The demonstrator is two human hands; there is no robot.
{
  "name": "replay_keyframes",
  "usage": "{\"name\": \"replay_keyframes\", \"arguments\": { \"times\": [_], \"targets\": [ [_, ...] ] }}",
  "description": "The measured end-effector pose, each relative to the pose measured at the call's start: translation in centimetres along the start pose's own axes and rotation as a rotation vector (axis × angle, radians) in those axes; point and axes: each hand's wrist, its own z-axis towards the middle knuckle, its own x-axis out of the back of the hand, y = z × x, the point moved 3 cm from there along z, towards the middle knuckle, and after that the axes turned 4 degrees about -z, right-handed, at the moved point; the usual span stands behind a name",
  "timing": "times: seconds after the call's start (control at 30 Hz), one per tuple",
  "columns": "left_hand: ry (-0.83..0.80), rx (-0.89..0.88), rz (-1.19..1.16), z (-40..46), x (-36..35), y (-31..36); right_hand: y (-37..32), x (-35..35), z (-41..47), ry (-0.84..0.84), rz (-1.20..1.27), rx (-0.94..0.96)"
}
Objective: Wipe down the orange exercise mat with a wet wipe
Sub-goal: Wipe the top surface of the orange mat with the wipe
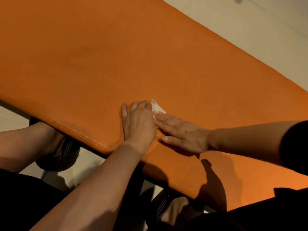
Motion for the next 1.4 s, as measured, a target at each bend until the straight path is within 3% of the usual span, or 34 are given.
{"name": "replay_keyframes", "arguments": {
  "times": [0.07,0.23,0.4,0.6,0.73,0.83,0.97,1.03,1.17,1.23,1.3,1.4],
  "targets": [
    [0.004,0.013,-0.006,0.4,-0.2,0.1,1.7,0.3,0.4,-0.002,-0.058,0.062],
    [-0.03,0.024,0.039,1.4,-0.4,0.5,6.1,1.7,0.6,0.05,-0.153,-0.09],
    [-0.069,0.004,0.052,2.8,-0.1,0.4,3.2,1.2,1.0,0.028,-0.088,0.074],
    [-0.092,0.001,0.111,5.0,-0.2,1.1,12.1,4.2,1.8,0.212,-0.169,-0.262],
    [-0.104,-0.016,0.127,5.9,-0.6,1.6,8.1,2.4,2.4,0.195,-0.111,-0.074],
    [-0.114,-0.023,0.127,6.8,-0.8,2.0,9.8,3.1,2.5,0.171,-0.172,0.016],
    [-0.157,-0.037,0.125,8.2,-1.0,2.8,16.2,5.3,1.9,0.336,-0.165,-0.27],
    [-0.175,-0.042,0.128,8.8,-1.1,3.0,16.0,5.2,2.0,0.365,-0.174,-0.321],
    [-0.189,-0.054,0.133,10.1,-1.4,3.3,12.0,4.0,3.9,0.301,-0.157,-0.086],
    [-0.203,-0.058,0.104,10.8,-1.7,3.6,13.2,4.7,4.4,0.277,-0.204,-0.03],
    [-0.217,-0.062,0.083,11.3,-1.9,4.0,16.3,6.4,4.3,0.315,-0.207,-0.135],
    [-0.2,-0.08,0.086,12.0,-2.1,4.5,20.1,8.3,3.5,0.447,-0.112,-0.437]
  ]
}}
